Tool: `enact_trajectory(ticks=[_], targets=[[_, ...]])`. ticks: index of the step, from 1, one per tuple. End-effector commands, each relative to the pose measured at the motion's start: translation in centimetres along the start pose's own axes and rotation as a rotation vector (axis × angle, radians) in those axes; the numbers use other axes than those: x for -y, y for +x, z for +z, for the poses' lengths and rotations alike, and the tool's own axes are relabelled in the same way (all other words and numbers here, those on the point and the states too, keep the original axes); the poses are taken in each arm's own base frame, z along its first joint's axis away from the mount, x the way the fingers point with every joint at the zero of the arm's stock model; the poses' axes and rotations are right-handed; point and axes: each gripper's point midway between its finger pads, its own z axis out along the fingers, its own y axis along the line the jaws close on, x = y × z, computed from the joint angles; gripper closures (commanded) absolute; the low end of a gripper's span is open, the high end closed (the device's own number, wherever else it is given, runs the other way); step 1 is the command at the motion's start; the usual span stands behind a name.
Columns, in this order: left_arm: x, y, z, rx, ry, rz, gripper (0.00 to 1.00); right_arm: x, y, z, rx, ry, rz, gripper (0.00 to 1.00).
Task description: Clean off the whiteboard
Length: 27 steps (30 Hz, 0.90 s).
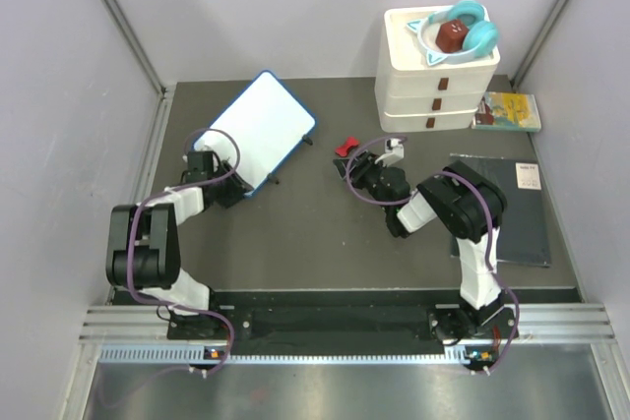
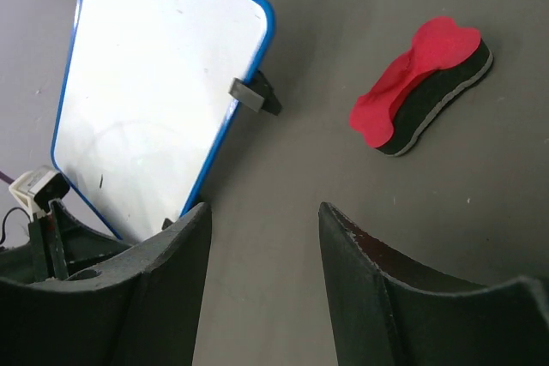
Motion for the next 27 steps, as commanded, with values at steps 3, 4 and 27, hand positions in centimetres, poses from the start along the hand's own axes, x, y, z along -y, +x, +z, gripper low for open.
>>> enact_trajectory(ticks=[3, 4, 27], targets=[[-8.8, 8.4, -2.0, -0.248, -0.305, -0.005, 0.53, -5.0, -5.0, -0.4, 0.193, -0.224, 0.038, 0.47], [-8.6, 8.3, -2.1, -0.240, -0.297, -0.008, 0.53, -4.9, -5.0, -0.3, 0.191, -0.223, 0.037, 0.47], [-0.8, 0.9, -10.8, 0.163, -0.040, 0.099, 0.23, -6.2, -5.7, -0.9, 0.197, -0.261, -0.037, 0.37]])
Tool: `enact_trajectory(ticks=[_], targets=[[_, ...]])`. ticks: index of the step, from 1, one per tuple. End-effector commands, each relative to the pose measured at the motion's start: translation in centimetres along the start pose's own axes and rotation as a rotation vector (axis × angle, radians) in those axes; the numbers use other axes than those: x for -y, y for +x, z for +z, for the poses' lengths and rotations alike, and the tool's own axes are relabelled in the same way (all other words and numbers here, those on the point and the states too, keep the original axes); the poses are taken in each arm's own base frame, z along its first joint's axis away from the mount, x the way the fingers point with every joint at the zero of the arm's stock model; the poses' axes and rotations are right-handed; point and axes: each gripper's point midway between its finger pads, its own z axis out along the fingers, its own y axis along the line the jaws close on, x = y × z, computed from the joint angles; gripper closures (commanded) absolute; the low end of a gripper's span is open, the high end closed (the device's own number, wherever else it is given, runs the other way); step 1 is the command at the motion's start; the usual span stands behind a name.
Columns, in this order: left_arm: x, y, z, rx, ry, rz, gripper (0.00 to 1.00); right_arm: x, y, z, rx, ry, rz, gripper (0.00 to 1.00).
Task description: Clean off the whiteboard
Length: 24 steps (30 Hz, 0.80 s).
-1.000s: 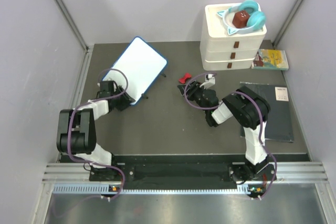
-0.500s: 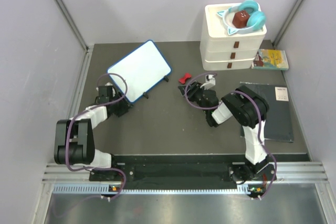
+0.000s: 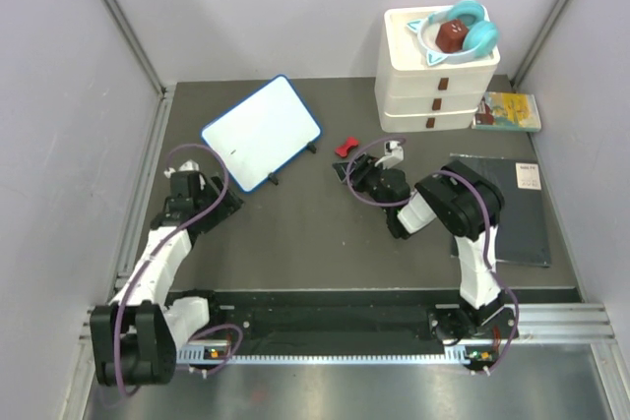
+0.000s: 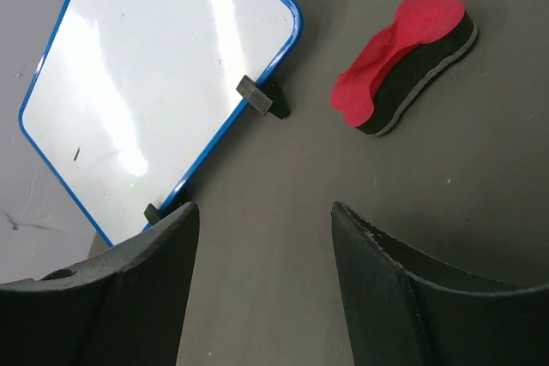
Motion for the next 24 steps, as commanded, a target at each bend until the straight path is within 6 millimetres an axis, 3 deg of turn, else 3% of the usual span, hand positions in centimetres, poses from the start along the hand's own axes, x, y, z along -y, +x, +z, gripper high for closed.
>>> enact_trajectory(ticks=[1, 9, 16, 17, 19, 20, 21, 22, 24], targets=[[1.1, -2.2, -2.6, 0.086, 0.021, 0.029, 0.23, -7.6, -6.8, -1.3, 0.231, -0.280, -0.043, 0.35], [-0.2, -5.6, -4.8, 0.181, -0.126, 0.070, 0.11, -7.7, -7.2, -1.8, 0.248, -0.273, -0.100, 0.28], [-1.1, -6.9, -4.4, 0.194, -0.120, -0.002, 0.05, -8.1, -7.6, -1.9, 0.240, -0.275, -0.121, 0.28], [-1.9, -7.0, -4.0, 0.176, -0.117, -0.039, 0.05, -7.5, -7.1, -1.6, 0.205, -0.250, -0.125, 0.28], [-3.2, -7.8, -3.5, 0.182, -0.084, -0.116, 0.06, -8.9, -7.5, -1.1, 0.166, -0.271, -0.135, 0.28], [-3.1, -6.6, -2.7, 0.125, -0.027, -0.147, 0.06, -8.9, -7.2, -0.8, 0.124, -0.259, -0.140, 0.28], [-3.3, -6.6, -2.5, 0.117, 0.004, -0.169, 0.06, -6.9, -5.4, -0.3, 0.003, -0.170, -0.140, 0.29], [-4.0, -6.8, -2.4, 0.120, 0.015, -0.202, 0.06, -8.8, -6.9, 0.7, -0.019, -0.163, -0.149, 0.28], [-3.9, -6.1, -1.6, 0.082, 0.093, -0.230, 0.06, -8.6, -6.8, 2.0, -0.158, -0.045, -0.252, 0.28]])
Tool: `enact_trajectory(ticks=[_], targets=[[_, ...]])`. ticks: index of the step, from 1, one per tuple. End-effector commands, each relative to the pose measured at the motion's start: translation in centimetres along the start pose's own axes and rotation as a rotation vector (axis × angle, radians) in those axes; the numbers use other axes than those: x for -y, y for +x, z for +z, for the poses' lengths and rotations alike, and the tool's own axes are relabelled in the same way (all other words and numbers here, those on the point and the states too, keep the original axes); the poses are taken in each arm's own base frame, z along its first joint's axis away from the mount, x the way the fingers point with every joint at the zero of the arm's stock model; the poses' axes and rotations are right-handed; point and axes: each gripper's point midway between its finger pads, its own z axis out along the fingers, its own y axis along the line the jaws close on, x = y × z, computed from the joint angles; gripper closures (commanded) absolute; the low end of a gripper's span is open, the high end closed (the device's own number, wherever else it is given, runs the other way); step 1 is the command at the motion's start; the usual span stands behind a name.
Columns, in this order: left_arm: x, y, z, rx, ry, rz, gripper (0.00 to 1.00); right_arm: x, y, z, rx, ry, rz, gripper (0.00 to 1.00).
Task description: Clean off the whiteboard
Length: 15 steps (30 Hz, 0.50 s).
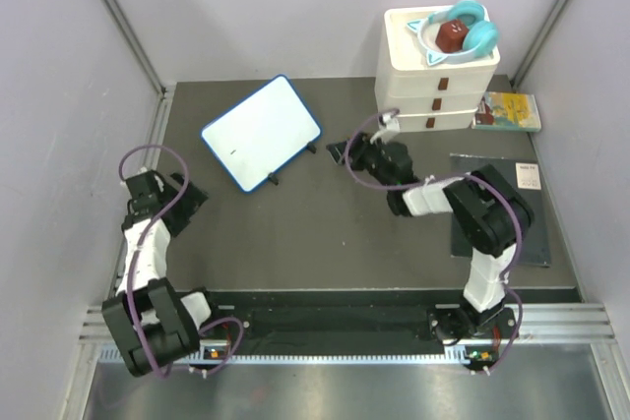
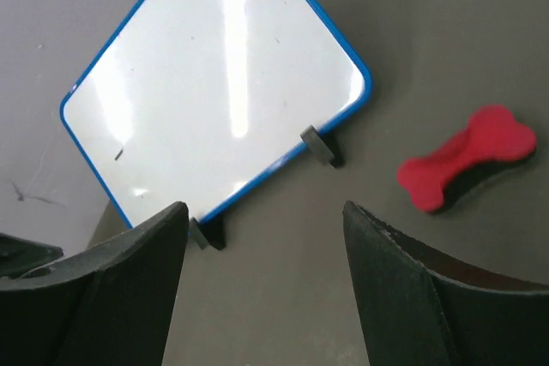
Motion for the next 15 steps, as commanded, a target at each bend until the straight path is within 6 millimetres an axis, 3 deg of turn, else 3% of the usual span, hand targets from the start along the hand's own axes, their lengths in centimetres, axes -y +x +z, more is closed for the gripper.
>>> enact_trajectory(ticks=[1, 2, 3, 5, 6, 8, 9, 10, 11, 12, 13, 14, 15], targets=[[0.9, 0.8, 1.0, -0.073, 0.206, -0.089, 0.06, -4.0, -4.8, 2.6, -0.149, 0.048, -0.144, 0.28], [0.9, 0.6, 1.3, -0.067, 0.232, -0.099, 0.06, -3.9, -5.4, 2.9, -0.161, 0.067, -0.201, 0.28], [0.9, 1.5, 1.3, -0.095, 0.267, -0.127, 0.06, -4.6, -7.3, 3.6, -0.140, 0.089, -0.234, 0.28], [0.6, 1.4, 1.5, -0.094, 0.292, -0.177, 0.06, -2.9, -6.8, 3.2, -0.220, 0.180, -0.304, 0.27], [0.5, 1.7, 1.7, -0.091, 0.307, -0.182, 0.06, -3.4, -8.5, 3.8, -0.201, 0.204, -0.325, 0.25], [0.0, 2.7, 2.1, -0.108, 0.303, -0.198, 0.07, -0.2, -6.8, 3.2, -0.322, 0.328, -0.335, 0.24], [0.0, 2.8, 2.1, -0.110, 0.314, -0.196, 0.07, -0.8, -8.0, 4.1, -0.319, 0.324, -0.324, 0.24], [0.0, 3.2, 2.3, -0.123, 0.315, -0.200, 0.07, 1.1, -7.3, 3.4, -0.396, 0.385, -0.300, 0.24], [0.0, 3.5, 2.3, -0.135, 0.323, -0.205, 0.07, 3.2, -5.0, 4.0, -0.476, 0.420, -0.268, 0.24], [0.2, 3.4, 2.3, -0.136, 0.336, -0.199, 0.07, 2.2, -6.4, 5.2, -0.483, 0.402, -0.255, 0.24], [0.4, 3.6, 2.3, -0.148, 0.349, -0.206, 0.07, 2.7, -6.2, 5.5, -0.522, 0.421, -0.244, 0.23], [0.4, 3.6, 2.3, -0.151, 0.353, -0.208, 0.07, 4.4, -4.7, 4.4, -0.621, 0.487, -0.222, 0.21], [0.5, 3.5, 2.3, -0.149, 0.357, -0.207, 0.07, 4.7, -4.8, 6.1, -0.637, 0.475, -0.207, 0.20]])
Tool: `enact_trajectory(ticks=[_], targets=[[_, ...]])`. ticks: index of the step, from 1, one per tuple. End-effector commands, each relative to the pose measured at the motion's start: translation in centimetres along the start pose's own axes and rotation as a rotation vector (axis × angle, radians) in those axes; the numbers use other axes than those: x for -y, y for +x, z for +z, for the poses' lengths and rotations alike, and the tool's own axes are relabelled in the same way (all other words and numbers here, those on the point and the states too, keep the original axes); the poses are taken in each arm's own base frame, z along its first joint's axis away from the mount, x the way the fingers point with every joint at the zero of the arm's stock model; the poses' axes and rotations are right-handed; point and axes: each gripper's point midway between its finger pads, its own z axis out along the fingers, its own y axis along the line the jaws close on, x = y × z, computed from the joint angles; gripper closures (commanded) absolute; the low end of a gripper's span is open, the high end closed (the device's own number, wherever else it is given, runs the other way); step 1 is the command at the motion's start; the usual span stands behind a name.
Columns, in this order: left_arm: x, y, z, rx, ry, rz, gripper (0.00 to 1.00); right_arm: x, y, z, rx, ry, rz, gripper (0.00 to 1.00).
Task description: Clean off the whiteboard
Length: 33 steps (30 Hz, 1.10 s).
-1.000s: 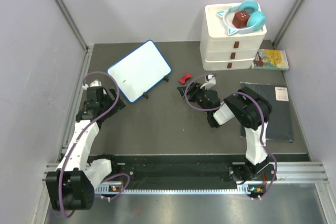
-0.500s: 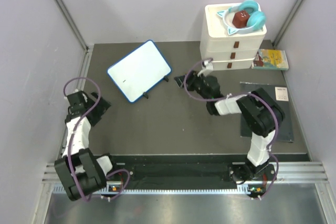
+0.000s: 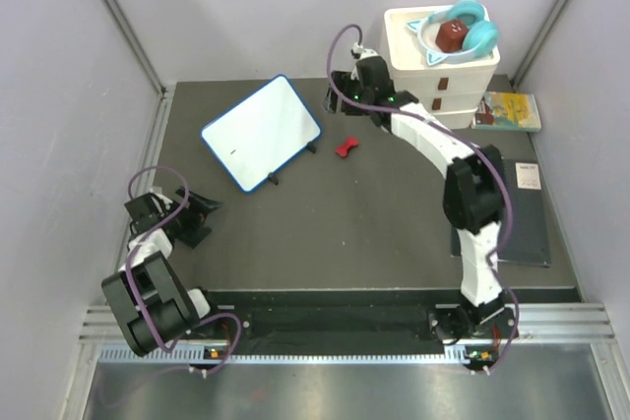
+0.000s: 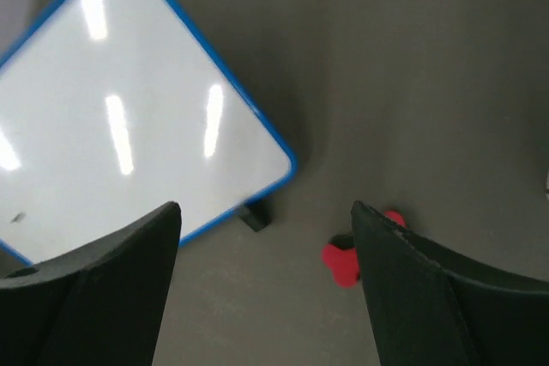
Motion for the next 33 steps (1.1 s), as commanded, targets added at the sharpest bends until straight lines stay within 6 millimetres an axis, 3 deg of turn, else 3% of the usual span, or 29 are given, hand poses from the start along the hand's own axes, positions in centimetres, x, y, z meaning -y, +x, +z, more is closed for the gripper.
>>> enact_trajectory(ticks=[1, 2, 3, 7, 8, 10, 12, 13, 19, 22, 26, 33], targets=[[2.2, -0.9, 0.1, 0.015, 0.123, 0.041, 0.07, 5.7, 7.2, 1.9, -0.395, 0.158, 0.038, 0.20], [2.1, -0.7, 0.1, 0.011, 0.125, 0.038, 0.07, 7.0, 8.2, 1.6, -0.461, 0.194, 0.069, 0.20], [2.1, -0.7, 0.1, 0.011, 0.131, 0.036, 0.07, 7.2, 8.0, 3.0, -0.464, 0.193, 0.085, 0.20], [2.5, -0.5, 0.2, 0.008, 0.167, 0.042, 0.07, 8.9, 8.3, 2.9, -0.498, 0.264, 0.156, 0.20], [2.6, -0.3, 0.1, 0.001, 0.178, 0.038, 0.07, 9.0, 9.5, 2.7, -0.524, 0.272, 0.176, 0.18], [2.9, -0.3, 0.1, -0.002, 0.191, 0.036, 0.07, 8.2, 8.0, 2.1, -0.468, 0.253, 0.202, 0.13], [3.0, -0.1, 0.1, -0.008, 0.202, 0.034, 0.08, 8.3, 8.6, 1.6, -0.454, 0.290, 0.178, 0.01], [3.1, -0.1, 0.0, -0.006, 0.206, 0.035, 0.08, 7.4, 7.5, 0.8, -0.421, 0.278, 0.165, 0.01], [3.3, 0.0, -0.1, -0.005, 0.225, 0.040, 0.08, 6.9, 8.6, 0.7, -0.421, 0.304, 0.195, 0.01], [3.3, 0.2, -0.1, -0.009, 0.227, 0.036, 0.08, 6.7, 10.4, 1.8, -0.454, 0.318, 0.210, 0.05], [3.2, 0.4, -0.1, -0.014, 0.229, 0.032, 0.08, 6.7, 12.8, 3.1, -0.478, 0.331, 0.226, 0.16], [3.3, 0.7, 0.1, -0.027, 0.234, 0.036, 0.09, 6.0, 13.2, 4.4, -0.443, 0.297, 0.274, 0.31]])
